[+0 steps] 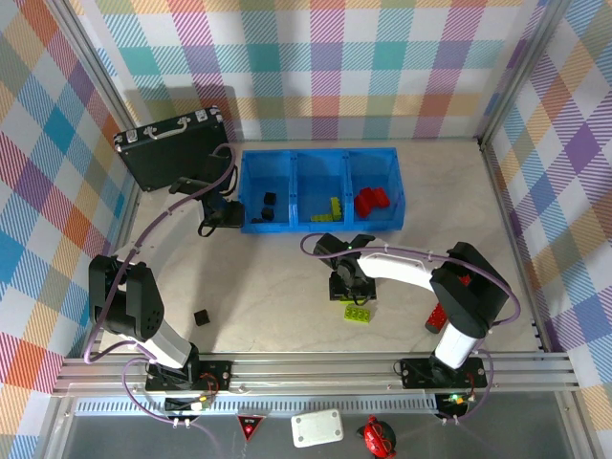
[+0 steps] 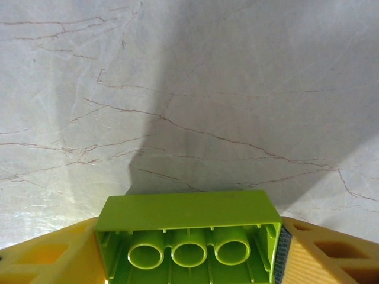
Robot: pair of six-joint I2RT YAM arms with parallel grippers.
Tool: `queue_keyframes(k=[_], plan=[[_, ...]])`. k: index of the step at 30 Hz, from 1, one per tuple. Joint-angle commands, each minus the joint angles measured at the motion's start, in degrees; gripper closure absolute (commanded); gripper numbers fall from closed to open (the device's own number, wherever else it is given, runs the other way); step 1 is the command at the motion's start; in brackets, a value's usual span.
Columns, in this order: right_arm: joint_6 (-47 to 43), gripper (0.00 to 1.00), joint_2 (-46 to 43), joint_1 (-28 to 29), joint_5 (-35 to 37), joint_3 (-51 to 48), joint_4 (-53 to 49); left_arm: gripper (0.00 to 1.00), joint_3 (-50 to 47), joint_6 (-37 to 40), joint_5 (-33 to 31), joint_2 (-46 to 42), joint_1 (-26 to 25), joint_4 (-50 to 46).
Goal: Sort the legos into containers by color
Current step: Pick up the lego from the bottom-center of the table.
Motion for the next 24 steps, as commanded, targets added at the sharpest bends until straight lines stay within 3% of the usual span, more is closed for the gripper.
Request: queue_keyframes(k=[1,24], plan=[[-0.59,0.33,-0.69,0.39,0.68,2.92,-2.50,0.49,-0.23,0.67,-0.31,0.14,0.55,-0.56],[-13.66,0.34,12.24,-4.36,1.41,31.98,-9.07,0.49,-0.33,0.82,-0.55,-0.91,0.60,-0.66]])
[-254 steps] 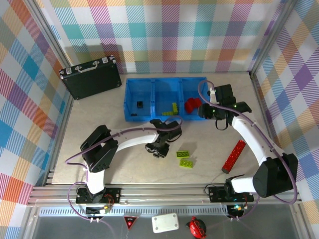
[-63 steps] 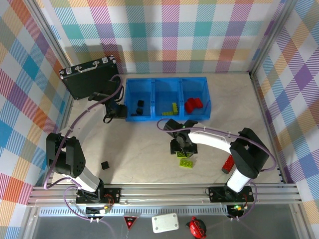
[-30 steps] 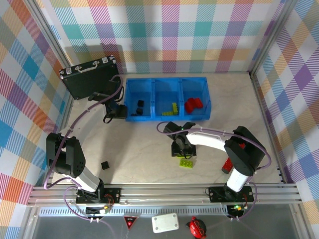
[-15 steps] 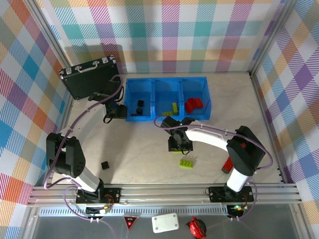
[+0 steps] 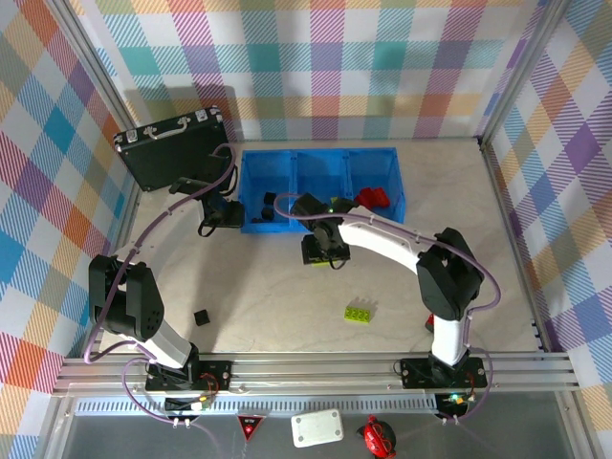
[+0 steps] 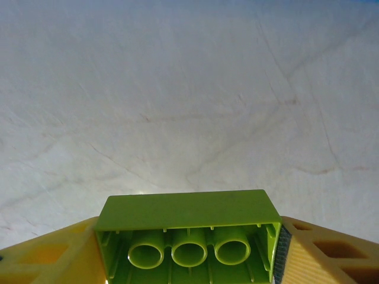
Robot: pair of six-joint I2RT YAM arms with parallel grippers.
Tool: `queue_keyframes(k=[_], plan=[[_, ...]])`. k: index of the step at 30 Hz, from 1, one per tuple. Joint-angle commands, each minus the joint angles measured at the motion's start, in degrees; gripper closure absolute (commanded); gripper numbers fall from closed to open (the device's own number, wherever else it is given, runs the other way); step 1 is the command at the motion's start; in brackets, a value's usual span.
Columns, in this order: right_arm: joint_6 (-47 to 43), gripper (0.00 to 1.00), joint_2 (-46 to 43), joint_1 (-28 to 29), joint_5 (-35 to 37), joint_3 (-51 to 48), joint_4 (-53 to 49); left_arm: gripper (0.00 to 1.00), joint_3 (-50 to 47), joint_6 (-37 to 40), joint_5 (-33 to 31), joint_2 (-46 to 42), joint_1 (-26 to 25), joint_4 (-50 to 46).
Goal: Sort the legos into containers by color
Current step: Pick up the lego from the bottom-center of the table, then place the lego in the container.
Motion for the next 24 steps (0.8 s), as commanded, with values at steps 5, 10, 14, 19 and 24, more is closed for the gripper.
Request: queue_keyframes(k=[5,10,14,19,24], plan=[[-5.24,0.34,4.72,-4.19,-0.43,11.50,-4.01,0.50,-0.47,0.80,-0.77,-1.40,0.59,-0.67],[-7.05,0.34,8.37,-6.55,-1.18,18.27,-5.11,0.50,-0.65,0.89,-1.01,-1.66,0.61,-0.67],[-8.00,0.34,11.41,-8.47,-2.52,22.70,-5.85,0.50,-0.63,0.89,-1.00,-1.77,0.60,-0.64],[-8.89,0.35,15.75,-10.05,-3.71,27.95,-6.85,0.50,-0.58,0.89,-0.84,-1.46,0.59,-0.75],[-9.41,0.35,20.54,-11.07,-5.28,33.18,-7.67,0.50,-0.48,0.97,-1.02,-1.44,0.60,-0.80]])
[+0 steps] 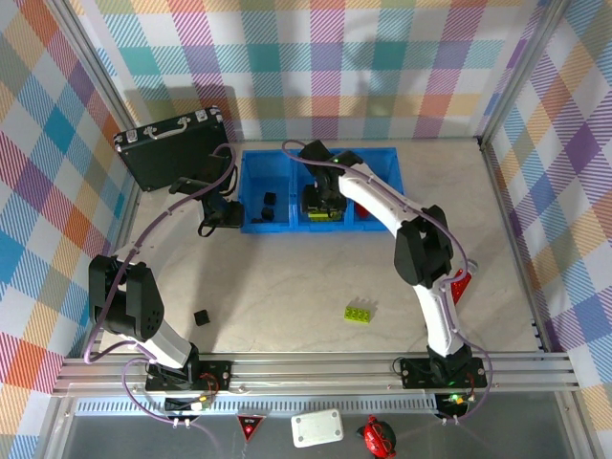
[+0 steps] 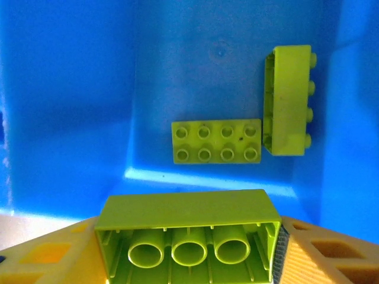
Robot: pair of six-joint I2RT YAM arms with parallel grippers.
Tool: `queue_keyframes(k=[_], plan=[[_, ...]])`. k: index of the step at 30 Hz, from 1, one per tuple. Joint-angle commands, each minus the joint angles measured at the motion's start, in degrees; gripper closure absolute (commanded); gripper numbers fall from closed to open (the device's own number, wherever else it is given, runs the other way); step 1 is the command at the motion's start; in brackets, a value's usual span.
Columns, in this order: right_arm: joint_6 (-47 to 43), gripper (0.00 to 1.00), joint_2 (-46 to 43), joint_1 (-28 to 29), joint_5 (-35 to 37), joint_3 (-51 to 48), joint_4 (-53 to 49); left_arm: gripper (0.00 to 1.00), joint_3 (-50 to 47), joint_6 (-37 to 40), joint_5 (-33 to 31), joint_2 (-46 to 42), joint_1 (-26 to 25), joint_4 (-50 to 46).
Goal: Sort the legos into containers by color
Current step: Place the lego in the container.
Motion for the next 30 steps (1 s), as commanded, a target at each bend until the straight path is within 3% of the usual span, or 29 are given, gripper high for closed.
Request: queue_keyframes(k=[1,17,30], plan=[[-1.29,0.35,3.34,-0.33,-2.05,4.20,-2.66,0.50,-0.46,0.80,-0.85,-1.49,0.64,-0.78],[-0.79,0.35,13.88,-1.42,-3.49,10.14,-3.43,0.50,-0.22,1.15,-1.05,-1.51,0.59,-1.11],[-0.44,0.31,13.15,-1.53,-3.55,10.15,-3.61,0.50,-0.11,1.20,-1.00,-1.68,0.59,-1.20]])
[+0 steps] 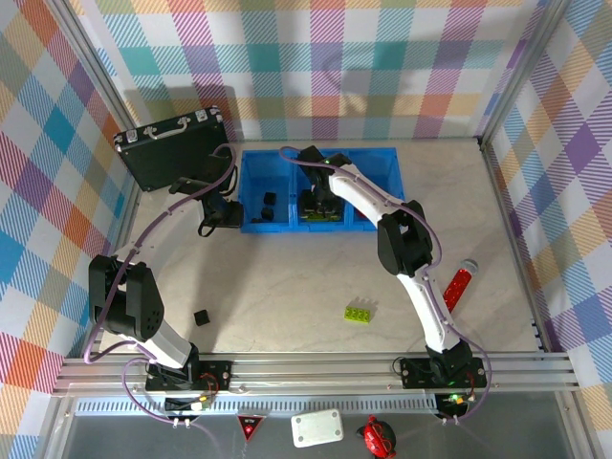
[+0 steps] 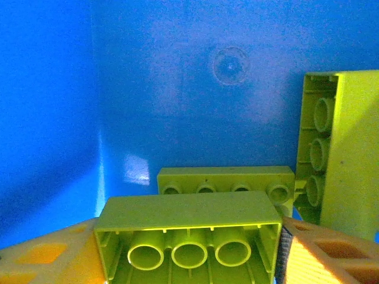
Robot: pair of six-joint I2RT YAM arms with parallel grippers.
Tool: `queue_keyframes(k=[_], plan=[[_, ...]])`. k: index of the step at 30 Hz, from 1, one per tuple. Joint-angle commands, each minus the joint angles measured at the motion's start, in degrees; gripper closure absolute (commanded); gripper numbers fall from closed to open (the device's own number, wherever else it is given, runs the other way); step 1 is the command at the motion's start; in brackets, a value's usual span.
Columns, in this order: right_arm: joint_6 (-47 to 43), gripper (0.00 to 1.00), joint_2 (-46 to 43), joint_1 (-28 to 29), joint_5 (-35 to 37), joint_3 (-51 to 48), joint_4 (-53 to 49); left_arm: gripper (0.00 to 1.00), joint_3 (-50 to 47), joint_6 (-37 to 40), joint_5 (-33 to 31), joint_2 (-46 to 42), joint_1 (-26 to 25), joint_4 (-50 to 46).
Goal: Sort the legos into containers by color
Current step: Place the lego in the container.
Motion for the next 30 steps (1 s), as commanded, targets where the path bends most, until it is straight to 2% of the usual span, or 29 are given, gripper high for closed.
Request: queue_keyframes(k=[1,21,30], plan=[[-0.08,0.31,0.37,-0.05,-0.73,0.83,-1.29,0.50,-0.15,0.94,-0.39,-1.68,0.60,-1.27],[-1.07,0.27,-10.55,0.13,0.76,0.76,-3.57,0.50,-0.31,0.85,-0.39,-1.34,0.64,-1.09],[-1.07,0.28,-19.18,1.07,0.76,-9.07,-1.89,0.50,-0.36,-0.10,1.34,-0.54,0.59,-1.34]])
